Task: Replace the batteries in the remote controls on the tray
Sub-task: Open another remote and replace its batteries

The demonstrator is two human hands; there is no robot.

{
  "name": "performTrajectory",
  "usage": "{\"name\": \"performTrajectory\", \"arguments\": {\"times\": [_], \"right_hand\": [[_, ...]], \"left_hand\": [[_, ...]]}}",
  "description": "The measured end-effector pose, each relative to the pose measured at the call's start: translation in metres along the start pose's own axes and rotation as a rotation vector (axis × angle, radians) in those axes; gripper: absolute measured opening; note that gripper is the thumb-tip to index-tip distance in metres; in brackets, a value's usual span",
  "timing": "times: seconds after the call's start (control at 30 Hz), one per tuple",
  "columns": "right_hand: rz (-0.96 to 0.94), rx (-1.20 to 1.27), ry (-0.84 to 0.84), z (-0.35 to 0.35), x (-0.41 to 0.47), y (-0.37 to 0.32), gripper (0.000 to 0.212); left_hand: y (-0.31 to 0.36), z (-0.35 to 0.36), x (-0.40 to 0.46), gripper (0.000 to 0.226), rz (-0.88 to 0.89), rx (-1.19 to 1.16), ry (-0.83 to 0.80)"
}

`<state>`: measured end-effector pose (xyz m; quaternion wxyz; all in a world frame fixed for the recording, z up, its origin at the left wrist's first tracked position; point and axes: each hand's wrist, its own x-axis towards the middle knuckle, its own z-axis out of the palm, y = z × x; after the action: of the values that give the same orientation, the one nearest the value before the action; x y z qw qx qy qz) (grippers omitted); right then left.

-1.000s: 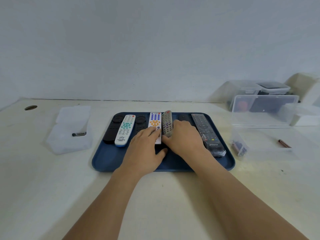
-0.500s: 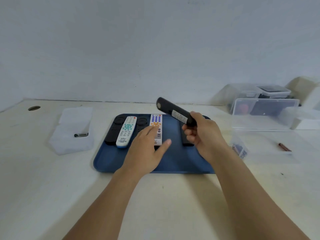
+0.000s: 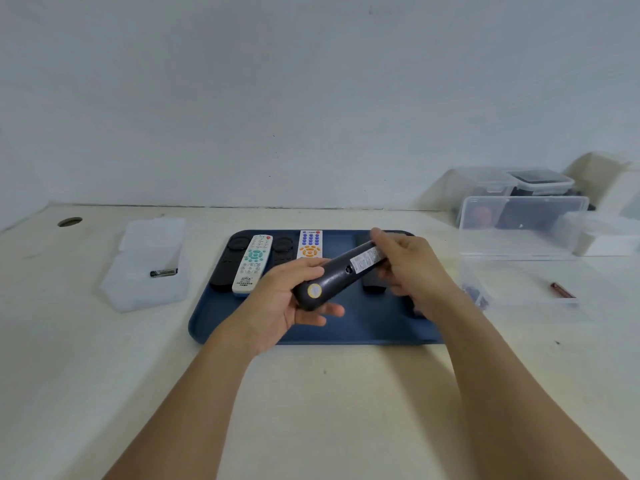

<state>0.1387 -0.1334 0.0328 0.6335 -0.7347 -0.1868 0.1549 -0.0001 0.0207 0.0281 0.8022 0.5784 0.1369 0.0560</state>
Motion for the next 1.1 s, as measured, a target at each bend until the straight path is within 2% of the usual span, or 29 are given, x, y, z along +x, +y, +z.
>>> {"name": "performTrajectory", "arguments": {"times": [0.07,0.17,0.2,0.3,0.47,0.6,0.67,0.77,0.83,0.9,1.03,1.1], "right_hand": [[-0.178,-0.203,-0.004,0.008,0.000,0.006,0.040],[-0.221,-0.404,-0.106,0.012,0.002,0.010,0.090],[-0.242,-0.440,-0.105,0.010,0.002,0.009,0.095],[-0.331,-0.493,-0.067,0.004,0.001,0.007,0.088],[-0.362,-0.511,-0.025,0.007,0.000,0.008,0.080],[-0.363,-0.552,-0.028,0.006,0.000,0.008,0.077],[-0.377,-0.571,-0.054,0.008,-0.001,0.009,0.069],[-0.395,-0.624,-0.047,0.010,-0.004,0.009,0.086],[-0.440,-0.672,-0.020,0.011,-0.007,0.007,0.084],[-0.487,-0.742,-0.005,0.012,-0.009,0.005,0.077],[-0.576,-0.829,-0.013,0.015,-0.008,0.003,0.047],[-0.605,-0.888,-0.021,0.020,-0.006,0.003,0.043]], "left_hand": [[-0.004,0.004,-0.001,0.032,-0.028,0.051,-0.077],[-0.008,0.006,0.001,0.035,0.005,0.105,-0.080],[-0.009,0.007,0.002,0.036,0.017,0.120,-0.063],[-0.010,0.008,0.004,0.035,0.043,0.169,-0.020],[-0.014,0.008,0.008,0.033,0.058,0.231,0.002],[-0.013,0.008,0.007,0.024,0.015,0.178,0.009],[-0.014,0.007,0.008,0.020,0.001,0.159,0.015],[-0.016,0.007,0.009,0.019,0.013,0.159,0.026],[-0.017,0.006,0.010,0.022,0.010,0.162,0.032],[-0.018,0.006,0.009,0.023,0.002,0.168,0.029],[-0.018,0.005,0.009,0.021,-0.003,0.169,0.040],[-0.018,0.004,0.010,0.021,-0.004,0.181,0.054]]}}
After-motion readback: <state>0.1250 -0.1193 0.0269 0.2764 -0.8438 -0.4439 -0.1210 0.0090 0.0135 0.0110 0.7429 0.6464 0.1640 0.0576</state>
